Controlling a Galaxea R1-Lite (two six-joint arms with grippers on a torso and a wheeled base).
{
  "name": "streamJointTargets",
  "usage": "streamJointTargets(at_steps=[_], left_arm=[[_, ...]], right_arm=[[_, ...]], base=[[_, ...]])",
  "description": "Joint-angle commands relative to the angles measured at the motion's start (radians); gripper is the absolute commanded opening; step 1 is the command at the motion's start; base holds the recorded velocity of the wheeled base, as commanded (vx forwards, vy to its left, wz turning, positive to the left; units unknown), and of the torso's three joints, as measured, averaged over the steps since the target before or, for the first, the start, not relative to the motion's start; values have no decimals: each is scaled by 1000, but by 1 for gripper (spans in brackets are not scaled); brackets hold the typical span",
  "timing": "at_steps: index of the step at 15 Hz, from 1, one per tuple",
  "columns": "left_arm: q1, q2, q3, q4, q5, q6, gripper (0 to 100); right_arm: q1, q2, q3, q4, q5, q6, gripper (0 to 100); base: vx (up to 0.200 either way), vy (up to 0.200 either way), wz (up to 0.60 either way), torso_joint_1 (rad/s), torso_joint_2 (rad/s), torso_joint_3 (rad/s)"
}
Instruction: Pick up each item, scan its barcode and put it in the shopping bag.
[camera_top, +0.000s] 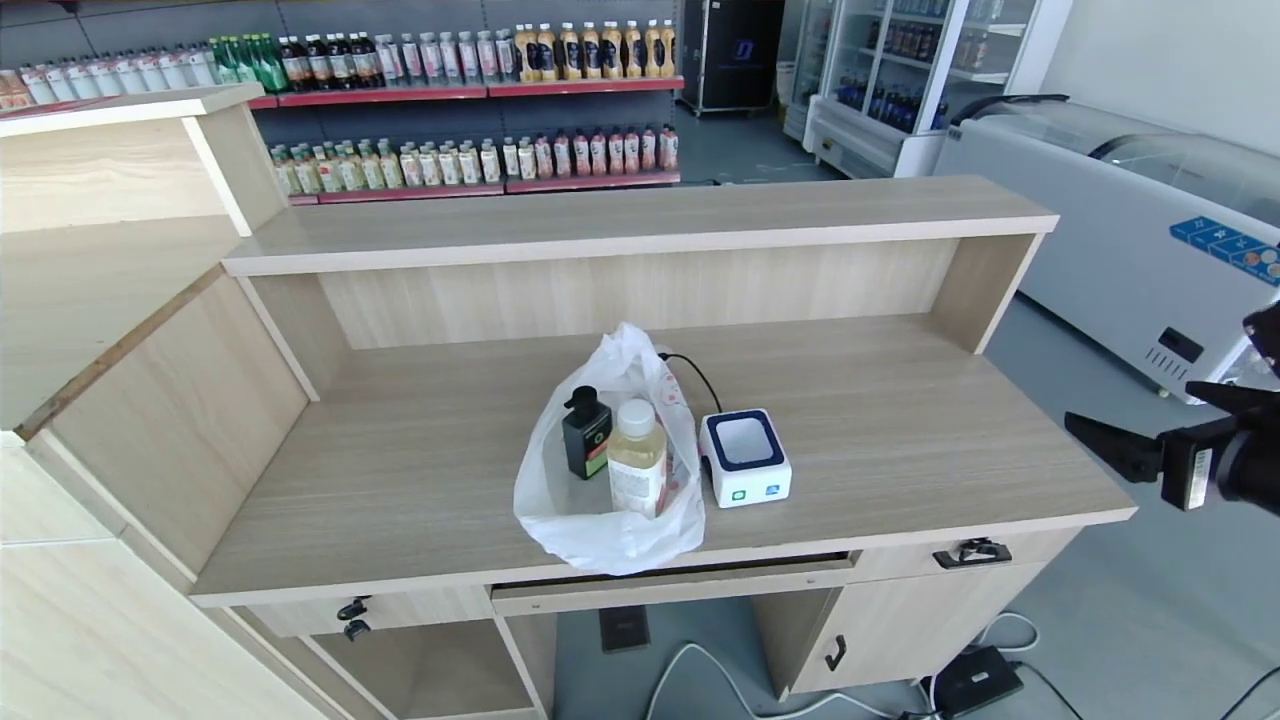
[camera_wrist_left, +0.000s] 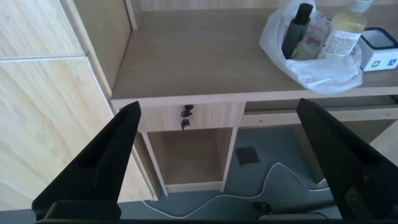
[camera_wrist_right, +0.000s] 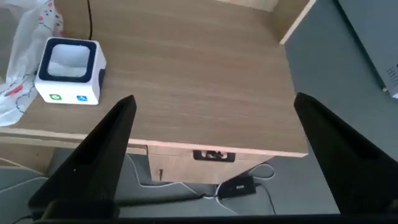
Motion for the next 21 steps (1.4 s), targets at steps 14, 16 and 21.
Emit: streamJointTargets(at_steps=[14,16,21], left_arm=[[0,0,0,0,0,0,100],[0,0,0,0,0,0,100],[0,1,0,0,0,0,100]], right_arm=[[96,-1033,478,452,-4,156,100],[95,-1142,478,518,-9,148,100],[67,-1272,478,548,-3,156,100]], base=[[0,0,0,-2,5,2],[0,0,0,0,0,0],[0,0,0,0,0,0]])
